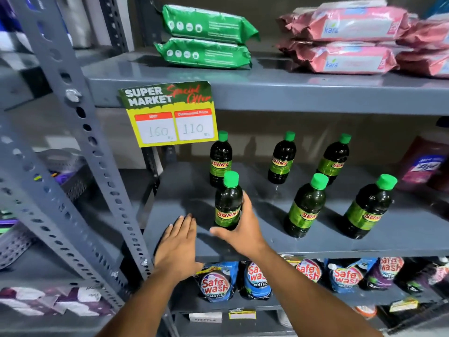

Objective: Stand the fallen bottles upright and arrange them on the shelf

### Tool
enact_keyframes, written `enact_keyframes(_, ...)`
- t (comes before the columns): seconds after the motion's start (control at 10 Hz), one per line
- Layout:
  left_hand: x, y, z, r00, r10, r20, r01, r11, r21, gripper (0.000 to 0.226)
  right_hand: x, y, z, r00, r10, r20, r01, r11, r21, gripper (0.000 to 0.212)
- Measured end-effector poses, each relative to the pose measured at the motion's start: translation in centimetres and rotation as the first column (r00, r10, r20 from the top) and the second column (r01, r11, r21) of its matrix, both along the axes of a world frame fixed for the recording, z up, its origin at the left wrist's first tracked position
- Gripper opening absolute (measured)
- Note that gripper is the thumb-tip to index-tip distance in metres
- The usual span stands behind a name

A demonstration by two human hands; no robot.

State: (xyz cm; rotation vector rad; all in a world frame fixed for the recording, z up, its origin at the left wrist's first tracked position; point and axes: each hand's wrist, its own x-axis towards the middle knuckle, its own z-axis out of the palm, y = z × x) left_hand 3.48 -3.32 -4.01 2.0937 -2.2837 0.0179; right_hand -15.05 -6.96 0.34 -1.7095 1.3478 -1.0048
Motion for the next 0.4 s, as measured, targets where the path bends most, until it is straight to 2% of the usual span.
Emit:
enact_keyframes(0.1,0.1,-0.1,-0.1,1.000,-0.007,0.012,0.006,1.000,0.008,0.120,0.9,-0.3,-0.3,0.993,-0.112,-0.044,0.112,0.994,-0.010,0.077)
enact_keyframes(0.2,0.0,0.1,-0.1,1.000,-0.014,0.003,0.014,1.000,0.001,0.120,1.2,0.3,-0.9,0.988,-0.147,-0.046,0.146,0.989,-0.016,0.073)
enact_keyframes(0.3,0.2,-0.1,0.3,1.000,-0.014,-0.027,0.015,1.000,0.011,0.124,1.1,0.8,-1.1,0.996,-0.088,0.028,0.088,0.996,-0.004,0.089)
enact_keyframes(0.4,0.5,0.5,0.4,0.996,-0.054,-0.072,0.056,0.998,0.024,0.133,0.1,2.5,-0.9,0.993,-0.088,0.076,0.091,0.995,-0.030,0.122)
